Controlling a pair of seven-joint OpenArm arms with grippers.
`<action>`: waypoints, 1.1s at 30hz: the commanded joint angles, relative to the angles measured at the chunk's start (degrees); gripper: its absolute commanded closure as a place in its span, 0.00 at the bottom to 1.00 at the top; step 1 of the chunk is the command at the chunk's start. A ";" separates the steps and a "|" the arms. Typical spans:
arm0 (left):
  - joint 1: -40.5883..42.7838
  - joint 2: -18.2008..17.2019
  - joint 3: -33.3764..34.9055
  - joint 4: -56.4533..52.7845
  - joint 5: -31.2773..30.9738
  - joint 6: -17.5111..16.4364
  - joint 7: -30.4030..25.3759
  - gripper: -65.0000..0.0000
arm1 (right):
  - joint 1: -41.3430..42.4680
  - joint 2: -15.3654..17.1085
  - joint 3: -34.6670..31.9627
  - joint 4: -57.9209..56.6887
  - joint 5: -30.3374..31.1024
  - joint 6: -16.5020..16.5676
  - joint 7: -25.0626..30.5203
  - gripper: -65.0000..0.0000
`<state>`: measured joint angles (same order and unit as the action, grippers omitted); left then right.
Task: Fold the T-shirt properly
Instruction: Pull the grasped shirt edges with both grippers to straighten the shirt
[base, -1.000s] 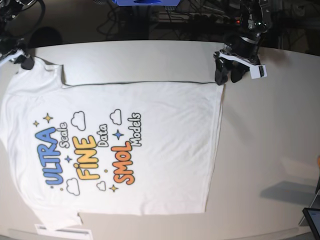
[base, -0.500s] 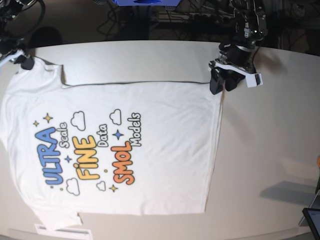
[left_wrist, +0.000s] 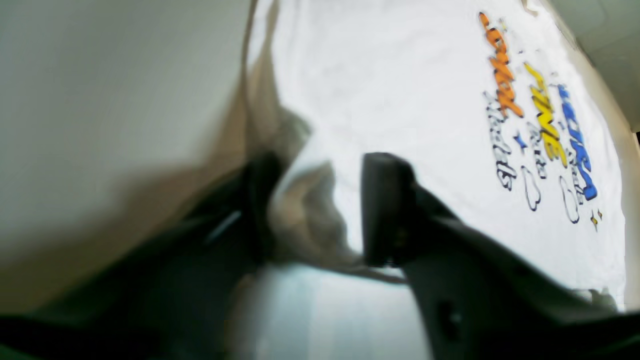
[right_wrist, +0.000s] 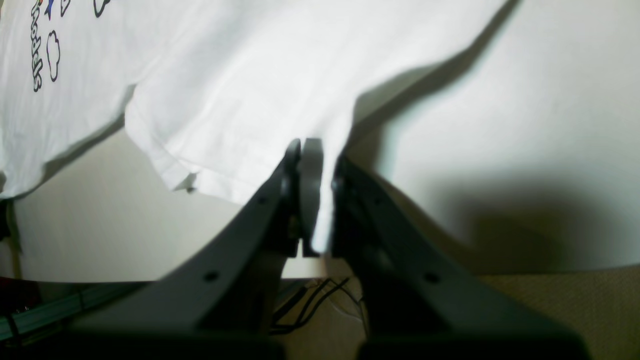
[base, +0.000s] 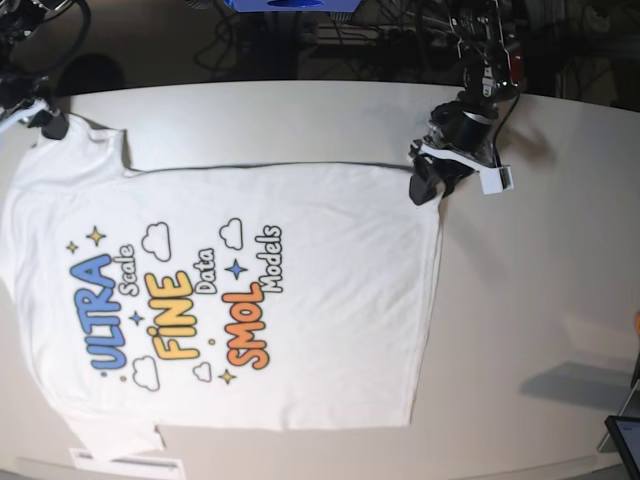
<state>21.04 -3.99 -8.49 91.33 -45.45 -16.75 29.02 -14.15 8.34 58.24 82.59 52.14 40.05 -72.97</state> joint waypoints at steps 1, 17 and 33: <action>1.07 -0.27 0.10 -0.47 1.80 1.85 4.08 0.76 | -0.22 0.41 -0.17 0.36 -1.46 -0.05 -1.54 1.00; 6.08 -0.54 0.01 10.25 1.98 1.85 4.26 1.00 | -1.72 1.02 -0.35 5.63 -1.46 -0.05 -1.62 1.00; 8.02 -0.19 -8.78 21.51 1.80 1.85 13.75 1.00 | -1.28 3.05 -0.35 22.34 -1.46 -0.05 -3.38 1.00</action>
<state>29.21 -4.29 -17.10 111.44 -42.76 -14.79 44.01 -15.77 10.44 57.63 103.98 49.43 39.86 -77.52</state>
